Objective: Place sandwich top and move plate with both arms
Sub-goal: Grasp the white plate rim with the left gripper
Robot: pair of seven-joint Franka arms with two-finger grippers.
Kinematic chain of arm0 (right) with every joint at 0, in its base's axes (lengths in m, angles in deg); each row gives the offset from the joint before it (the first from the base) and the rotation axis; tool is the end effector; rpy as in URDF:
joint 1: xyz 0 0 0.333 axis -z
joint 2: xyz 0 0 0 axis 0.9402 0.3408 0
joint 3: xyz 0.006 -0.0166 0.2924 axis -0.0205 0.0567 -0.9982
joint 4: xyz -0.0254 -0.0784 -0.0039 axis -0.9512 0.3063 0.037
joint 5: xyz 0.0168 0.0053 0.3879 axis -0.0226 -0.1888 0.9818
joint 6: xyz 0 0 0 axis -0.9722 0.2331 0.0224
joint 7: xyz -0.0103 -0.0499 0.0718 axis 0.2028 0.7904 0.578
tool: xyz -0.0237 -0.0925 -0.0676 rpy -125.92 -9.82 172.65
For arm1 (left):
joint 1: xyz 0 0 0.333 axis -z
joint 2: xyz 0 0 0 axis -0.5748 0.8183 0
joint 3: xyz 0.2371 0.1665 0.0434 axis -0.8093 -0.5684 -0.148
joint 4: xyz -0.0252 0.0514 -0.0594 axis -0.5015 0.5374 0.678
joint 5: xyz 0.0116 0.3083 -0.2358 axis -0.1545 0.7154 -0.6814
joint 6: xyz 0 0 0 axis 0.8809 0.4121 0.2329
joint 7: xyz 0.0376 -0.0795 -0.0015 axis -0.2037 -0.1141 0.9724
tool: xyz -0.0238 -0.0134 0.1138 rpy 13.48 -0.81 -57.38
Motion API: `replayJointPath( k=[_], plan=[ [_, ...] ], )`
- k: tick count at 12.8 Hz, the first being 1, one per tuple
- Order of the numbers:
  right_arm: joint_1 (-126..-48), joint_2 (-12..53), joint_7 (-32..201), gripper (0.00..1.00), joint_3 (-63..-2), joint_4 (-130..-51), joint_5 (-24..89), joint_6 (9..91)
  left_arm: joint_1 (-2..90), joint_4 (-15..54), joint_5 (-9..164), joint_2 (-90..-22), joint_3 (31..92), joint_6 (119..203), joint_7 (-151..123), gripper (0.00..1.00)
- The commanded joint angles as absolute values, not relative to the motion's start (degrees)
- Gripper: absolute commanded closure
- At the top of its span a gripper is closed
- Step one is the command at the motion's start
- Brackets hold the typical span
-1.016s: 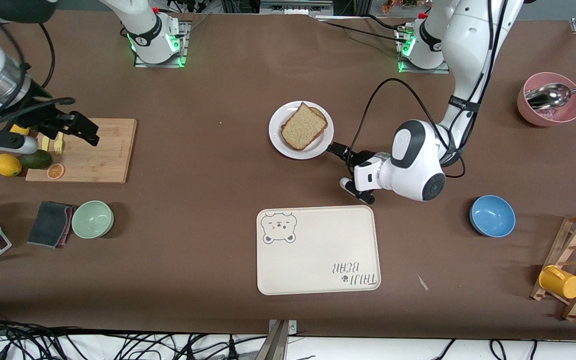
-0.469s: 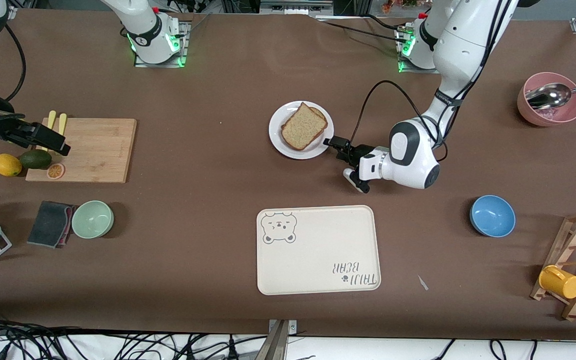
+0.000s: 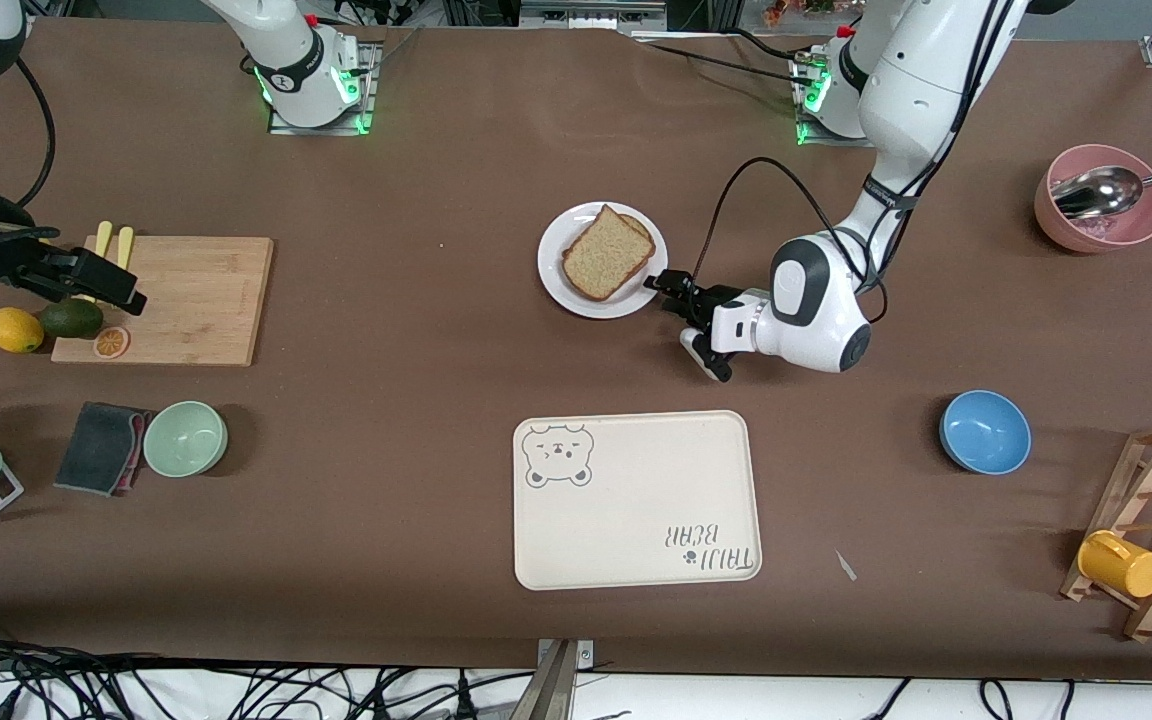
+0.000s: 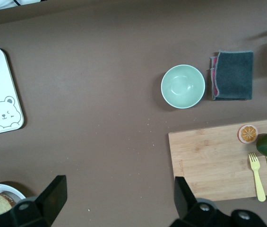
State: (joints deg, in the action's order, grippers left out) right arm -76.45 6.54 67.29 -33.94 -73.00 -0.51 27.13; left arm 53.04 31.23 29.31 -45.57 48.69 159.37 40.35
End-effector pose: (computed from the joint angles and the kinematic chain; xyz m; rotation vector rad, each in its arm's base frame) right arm 0.6032 0.0374 0.5689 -3.0700 0.2629 -0.0341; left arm 0.4873 -0.2757 0.1262 2.1399 -0.5745 -0.3933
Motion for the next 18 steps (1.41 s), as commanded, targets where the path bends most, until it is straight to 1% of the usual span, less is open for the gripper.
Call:
replayJointPath(
  k=[1,2,3,4,5,7,9,10,12,14,16,18],
  plan=[
    [-74.0,6.8,68.6,0.0,-36.2,-72.0,-0.9,26.3,54.2,31.8,27.5,-45.5,48.3,160.3,44.9,0.37],
    [-72.5,6.6,68.5,0.0,-38.2,-72.8,-1.0,26.3,54.2,31.9,27.5,-44.9,48.3,160.6,47.0,0.4],
    [-71.8,6.5,68.4,0.0,-39.7,-73.2,-1.8,26.4,54.2,31.9,27.5,-44.8,48.3,160.6,48.0,0.4],
    [-71.8,6.6,68.8,0.0,-40.7,-73.4,-5.7,26.4,54.2,31.9,27.5,-44.4,48.3,160.6,48.5,0.41],
    [-71.7,6.6,71.1,0.0,-42.5,-74.1,-9.1,26.4,54.2,31.9,27.5,-44.1,48.3,160.6,49.6,0.46],
    [-71.6,6.5,71.4,0.0,-42.0,-74.9,-8.5,26.6,54.2,31.9,27.5,-43.9,48.4,161.4,51.4,0.61],
    [-71.6,5.9,72.0,0.0,-41.5,-75.0,-8.4,26.6,55.7,31.9,27.4,-43.4,48.3,162.8,51.9,0.73],
    [-71.7,5.4,72.5,0.0,-41.3,-75.5,-8.4,26.3,55.7,31.9,27.4,-43.4,48.3,162.9,52.0,0.85],
    [-71.7,4.9,72.6,0.0,-41.0,-75.9,-8.3,25.9,55.7,31.9,27.4,-43.5,48.3,162.9,52.1,1.0],
    [-71.7,4.9,72.1,0.0,-41.1,-75.8,-8.3,24.4,55.7,31.9,27.5,-43.6,48.3,162.9,52.2,1.0],
    [-71.7,4.2,71.8,0.0,-39.6,-75.8,-4.0,23.3,55.7,31.9,28.1,-44.0,48.3,162.8,52.2,1.0],
    [-71.7,4.1,71.7,0.0,-39.2,-75.8,-3.4,23.2,55.0,31.7,28.2,-44.0,48.3,162.3,52.1,1.0]
  ],
)
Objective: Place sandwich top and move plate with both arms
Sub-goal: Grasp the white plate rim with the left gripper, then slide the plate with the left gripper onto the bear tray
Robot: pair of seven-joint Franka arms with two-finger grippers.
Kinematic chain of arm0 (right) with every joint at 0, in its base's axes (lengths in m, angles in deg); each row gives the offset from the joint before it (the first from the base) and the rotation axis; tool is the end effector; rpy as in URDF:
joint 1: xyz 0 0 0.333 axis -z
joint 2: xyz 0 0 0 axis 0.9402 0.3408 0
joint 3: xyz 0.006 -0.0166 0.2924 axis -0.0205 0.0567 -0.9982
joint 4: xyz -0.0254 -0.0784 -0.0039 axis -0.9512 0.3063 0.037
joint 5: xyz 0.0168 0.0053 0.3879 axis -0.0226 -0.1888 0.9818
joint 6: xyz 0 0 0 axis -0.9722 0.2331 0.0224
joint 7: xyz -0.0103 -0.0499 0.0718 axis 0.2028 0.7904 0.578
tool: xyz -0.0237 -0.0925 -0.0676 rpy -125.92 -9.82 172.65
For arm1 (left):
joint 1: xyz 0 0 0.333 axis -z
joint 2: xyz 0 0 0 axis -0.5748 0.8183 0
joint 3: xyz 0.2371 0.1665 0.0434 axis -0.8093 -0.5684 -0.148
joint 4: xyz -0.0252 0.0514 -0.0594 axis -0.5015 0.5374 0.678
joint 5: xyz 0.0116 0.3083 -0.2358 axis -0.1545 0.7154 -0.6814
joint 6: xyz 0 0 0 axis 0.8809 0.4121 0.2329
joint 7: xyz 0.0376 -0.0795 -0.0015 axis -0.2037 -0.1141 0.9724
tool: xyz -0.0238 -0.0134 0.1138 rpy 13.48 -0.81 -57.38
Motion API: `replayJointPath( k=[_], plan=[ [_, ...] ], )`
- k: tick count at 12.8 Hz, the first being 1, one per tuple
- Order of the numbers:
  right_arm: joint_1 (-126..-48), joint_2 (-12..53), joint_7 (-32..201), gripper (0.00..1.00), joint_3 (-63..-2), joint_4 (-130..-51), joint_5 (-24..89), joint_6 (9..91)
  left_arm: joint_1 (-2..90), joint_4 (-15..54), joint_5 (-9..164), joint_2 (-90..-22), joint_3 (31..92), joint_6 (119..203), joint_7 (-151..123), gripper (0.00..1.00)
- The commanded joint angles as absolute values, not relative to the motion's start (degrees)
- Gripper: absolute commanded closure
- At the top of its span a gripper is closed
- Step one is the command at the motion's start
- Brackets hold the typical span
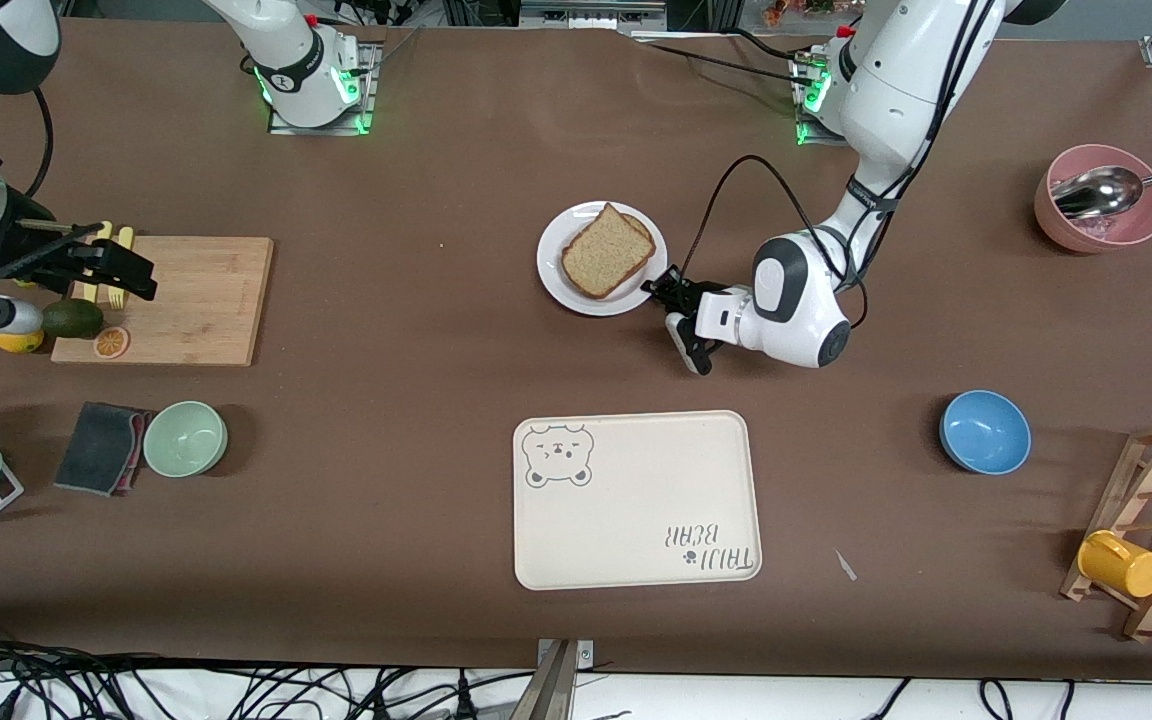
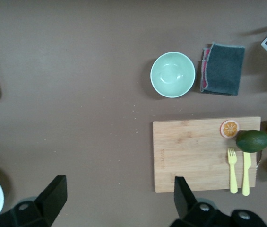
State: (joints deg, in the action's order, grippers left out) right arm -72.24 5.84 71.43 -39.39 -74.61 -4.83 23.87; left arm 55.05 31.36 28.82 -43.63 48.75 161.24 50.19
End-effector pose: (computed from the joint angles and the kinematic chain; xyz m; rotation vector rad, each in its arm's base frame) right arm 0.5924 0.0367 0.5577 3.1318 -0.1193 -0.0674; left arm 0.4739 -0.2888 0.1065 2.0843 -0.7584 -0.3271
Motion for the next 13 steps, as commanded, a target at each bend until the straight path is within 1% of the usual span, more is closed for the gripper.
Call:
replayJointPath(
  k=[1,3,5,7,11,13],
  plan=[
    [-71.7,4.0,71.9,0.0,-39.2,-76.9,-3.4,23.5,54.8,31.6,28.2,-44.0,48.3,161.6,51.4,1.0],
    [-71.9,3.6,71.5,0.0,-39.6,-77.2,-4.0,23.8,53.1,31.2,27.6,-44.0,48.3,159.4,50.6,1.0],
    [-71.9,3.6,72.3,0.0,-39.6,-77.2,-4.4,23.8,52.1,29.2,27.6,-44.0,48.3,156.4,46.3,1.0],
    [-72.0,3.7,72.3,0.0,-39.6,-77.3,-4.5,23.8,50.2,25.8,27.6,-44.0,48.3,154.3,41.8,1.0],
    [-72.1,3.7,72.1,0.0,-39.6,-77.4,-4.6,23.7,46.4,19.2,27.3,-42.6,48.1,154.2,35.9,1.0],
    [-72.1,4.2,72.1,0.0,-39.6,-77.3,-4.6,26.0,42.8,13.8,27.4,-40.5,48.1,154.2,34.0,1.0]
  ],
)
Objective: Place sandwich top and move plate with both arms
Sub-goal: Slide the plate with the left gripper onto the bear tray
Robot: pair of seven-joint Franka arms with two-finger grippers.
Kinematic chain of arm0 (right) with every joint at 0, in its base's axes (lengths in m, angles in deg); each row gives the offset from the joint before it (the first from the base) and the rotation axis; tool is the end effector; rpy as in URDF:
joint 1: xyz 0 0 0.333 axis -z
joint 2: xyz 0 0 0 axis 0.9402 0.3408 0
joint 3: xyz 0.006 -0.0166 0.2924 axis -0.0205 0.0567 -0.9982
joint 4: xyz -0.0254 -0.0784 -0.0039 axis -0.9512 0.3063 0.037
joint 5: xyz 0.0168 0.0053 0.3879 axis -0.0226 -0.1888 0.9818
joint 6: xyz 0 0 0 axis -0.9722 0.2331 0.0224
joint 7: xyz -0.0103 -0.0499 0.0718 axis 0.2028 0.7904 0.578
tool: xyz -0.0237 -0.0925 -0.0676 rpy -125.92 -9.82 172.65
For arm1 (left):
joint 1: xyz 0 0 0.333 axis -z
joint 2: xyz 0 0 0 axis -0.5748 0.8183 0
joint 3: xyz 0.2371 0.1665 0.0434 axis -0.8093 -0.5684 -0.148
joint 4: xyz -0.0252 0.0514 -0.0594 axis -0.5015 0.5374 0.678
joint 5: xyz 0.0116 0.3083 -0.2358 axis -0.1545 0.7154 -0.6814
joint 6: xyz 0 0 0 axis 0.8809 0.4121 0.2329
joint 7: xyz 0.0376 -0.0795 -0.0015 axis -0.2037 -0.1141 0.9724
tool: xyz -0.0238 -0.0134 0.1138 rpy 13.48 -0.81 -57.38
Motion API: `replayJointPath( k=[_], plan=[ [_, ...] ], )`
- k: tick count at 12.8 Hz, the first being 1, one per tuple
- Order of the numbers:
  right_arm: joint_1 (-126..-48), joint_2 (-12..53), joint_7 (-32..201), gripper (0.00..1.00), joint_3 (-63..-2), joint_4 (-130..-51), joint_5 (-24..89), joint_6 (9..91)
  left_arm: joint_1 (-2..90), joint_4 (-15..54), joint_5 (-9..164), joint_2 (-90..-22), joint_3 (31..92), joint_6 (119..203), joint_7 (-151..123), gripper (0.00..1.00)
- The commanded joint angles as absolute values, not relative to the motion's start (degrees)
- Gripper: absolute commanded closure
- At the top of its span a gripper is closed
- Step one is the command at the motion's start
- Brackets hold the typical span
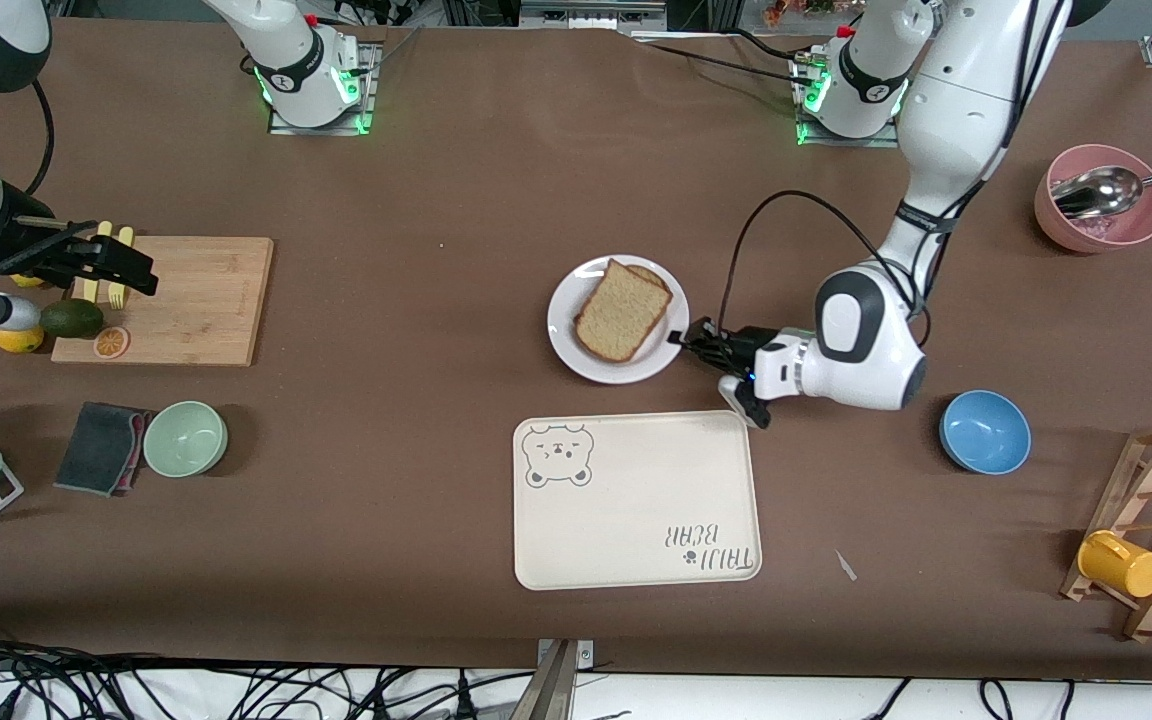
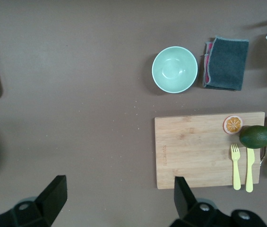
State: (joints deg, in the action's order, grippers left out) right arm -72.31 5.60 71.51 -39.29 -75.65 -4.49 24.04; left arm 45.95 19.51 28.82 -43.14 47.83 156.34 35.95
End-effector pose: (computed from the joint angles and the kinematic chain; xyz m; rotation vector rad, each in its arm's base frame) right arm 0.5909 0.0371 0.5520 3.1358 -0.1181 -0.0855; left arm 0.5812 -0.2242 0.1725 2.1443 -0.4292 -0.2207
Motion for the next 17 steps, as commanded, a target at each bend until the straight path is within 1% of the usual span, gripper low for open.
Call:
replayJointPath(
  k=[1,5,7,10,11,15,17],
  plan=[
    [-72.3,4.4,71.9,0.0,-39.6,-77.4,-4.6,26.8,42.5,12.1,26.4,-39.4,48.2,154.2,33.3,1.0],
    [-74.4,4.3,71.5,0.0,-39.6,-77.1,-4.7,27.8,41.8,6.0,20.8,-35.4,48.1,154.8,26.1,1.0],
    [-74.5,4.0,71.1,0.0,-39.4,-77.0,-4.8,27.8,41.7,-0.1,18.6,-31.1,47.8,155.3,23.1,1.0],
    [-74.5,3.9,71.0,0.0,-39.1,-76.9,-4.6,27.8,41.7,-11.4,18.0,-22.3,47.8,161.9,17.9,1.0],
    [-74.5,3.9,71.0,0.0,-39.3,-76.9,-4.8,27.9,41.7,-12.9,17.8,-20.8,47.8,163.2,16.5,1.0],
    [-75.1,3.9,67.0,0.0,-40.1,-77.1,-4.9,27.7,39.8,-12.5,14.2,-19.7,47.8,163.5,17.0,1.0],
    [-75.4,3.9,66.9,0.0,-40.2,-77.1,-4.9,27.9,39.9,-11.0,14.7,-19.8,47.7,163.5,17.3,1.0]
  ],
)
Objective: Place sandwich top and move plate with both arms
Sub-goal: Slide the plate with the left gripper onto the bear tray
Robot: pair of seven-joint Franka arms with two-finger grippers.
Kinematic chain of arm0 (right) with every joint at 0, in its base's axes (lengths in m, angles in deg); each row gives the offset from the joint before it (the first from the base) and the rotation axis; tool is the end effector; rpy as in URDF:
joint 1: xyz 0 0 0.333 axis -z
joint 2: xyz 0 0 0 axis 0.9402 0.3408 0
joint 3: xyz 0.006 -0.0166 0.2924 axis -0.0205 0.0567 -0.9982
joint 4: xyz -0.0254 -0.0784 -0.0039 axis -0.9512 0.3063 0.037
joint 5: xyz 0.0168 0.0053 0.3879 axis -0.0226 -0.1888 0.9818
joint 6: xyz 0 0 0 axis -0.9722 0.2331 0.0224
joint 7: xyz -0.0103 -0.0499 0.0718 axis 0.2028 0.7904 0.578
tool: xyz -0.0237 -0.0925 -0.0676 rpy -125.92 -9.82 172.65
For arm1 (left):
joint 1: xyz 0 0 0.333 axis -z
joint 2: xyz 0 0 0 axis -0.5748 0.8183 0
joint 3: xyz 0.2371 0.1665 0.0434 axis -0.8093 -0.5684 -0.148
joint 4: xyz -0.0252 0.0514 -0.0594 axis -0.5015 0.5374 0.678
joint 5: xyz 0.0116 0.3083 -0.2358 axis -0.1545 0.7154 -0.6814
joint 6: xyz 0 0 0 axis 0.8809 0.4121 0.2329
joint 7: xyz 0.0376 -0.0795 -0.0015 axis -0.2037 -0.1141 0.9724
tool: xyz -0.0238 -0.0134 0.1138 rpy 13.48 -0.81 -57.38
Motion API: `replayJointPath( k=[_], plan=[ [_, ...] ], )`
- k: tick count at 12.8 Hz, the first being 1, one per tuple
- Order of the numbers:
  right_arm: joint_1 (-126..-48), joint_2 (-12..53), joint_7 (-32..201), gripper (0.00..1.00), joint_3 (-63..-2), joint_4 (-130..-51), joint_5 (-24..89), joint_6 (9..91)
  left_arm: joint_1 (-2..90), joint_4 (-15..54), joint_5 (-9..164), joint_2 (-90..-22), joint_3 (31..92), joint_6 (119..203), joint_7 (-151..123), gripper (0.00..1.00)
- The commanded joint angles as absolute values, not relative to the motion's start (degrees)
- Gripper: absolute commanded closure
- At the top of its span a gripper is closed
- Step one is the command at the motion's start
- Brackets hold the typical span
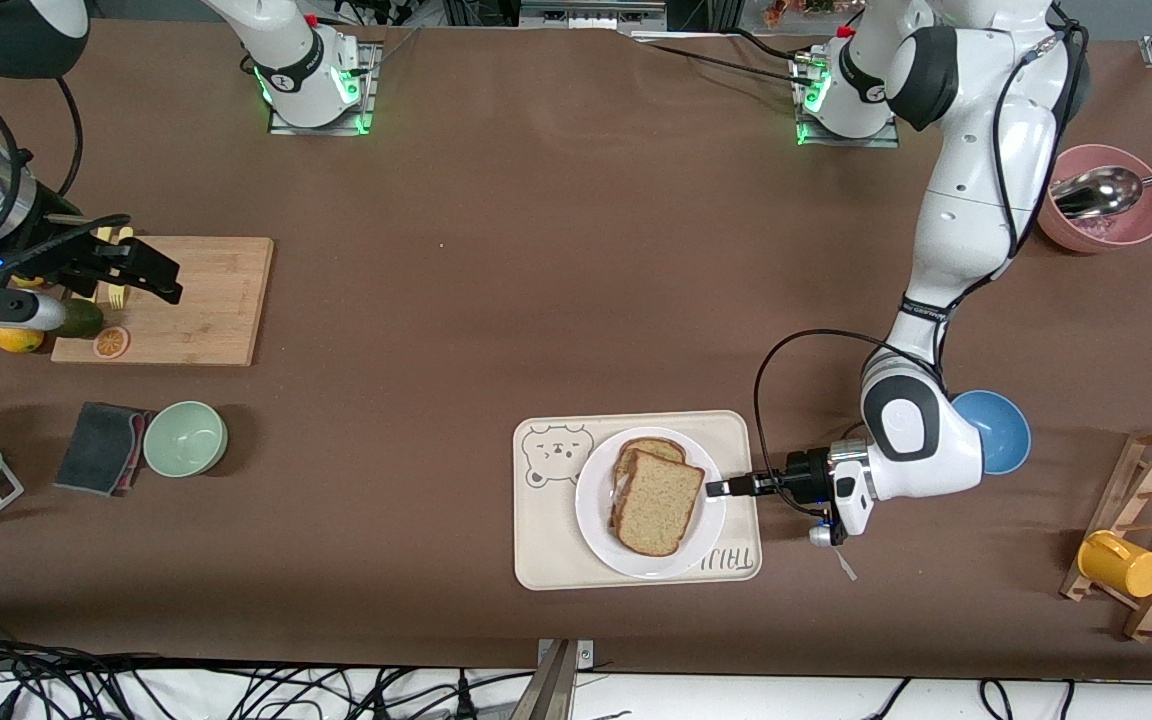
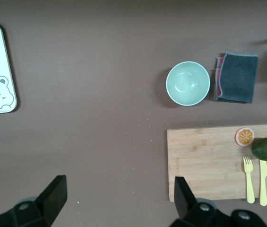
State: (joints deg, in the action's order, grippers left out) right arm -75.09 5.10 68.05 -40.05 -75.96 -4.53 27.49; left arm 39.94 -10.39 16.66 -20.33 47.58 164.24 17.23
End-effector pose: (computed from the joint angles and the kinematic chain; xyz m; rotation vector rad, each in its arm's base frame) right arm 0.5924 0.0735 0.5598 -3.1338 0.1161 -0.0130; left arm 0.7151 -0.1560 0.1219 2.0761 0.2275 -0.0211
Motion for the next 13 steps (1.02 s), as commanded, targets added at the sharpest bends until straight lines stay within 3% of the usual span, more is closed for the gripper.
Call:
replayJointPath(
  k=[1,3,6,13],
  plan=[
    [-75.5,3.9,66.8,0.0,-40.2,-77.1,-4.9,27.9,39.9,-10.9,14.9,-19.7,47.7,163.5,17.4,1.0],
    [-75.5,3.8,66.8,0.0,-40.1,-77.1,-4.9,27.4,40.6,-10.9,14.7,-19.7,47.7,163.6,17.7,0.97],
    [-75.5,3.8,67.7,0.0,-40.1,-77.0,-4.9,27.3,40.4,-10.8,15.1,-20.0,47.6,163.5,18.7,0.0],
    [-75.5,3.8,67.6,0.0,-40.1,-76.9,-4.9,27.3,39.6,-10.8,30.0,-24.4,46.4,162.8,20.2,0.0]
  ],
)
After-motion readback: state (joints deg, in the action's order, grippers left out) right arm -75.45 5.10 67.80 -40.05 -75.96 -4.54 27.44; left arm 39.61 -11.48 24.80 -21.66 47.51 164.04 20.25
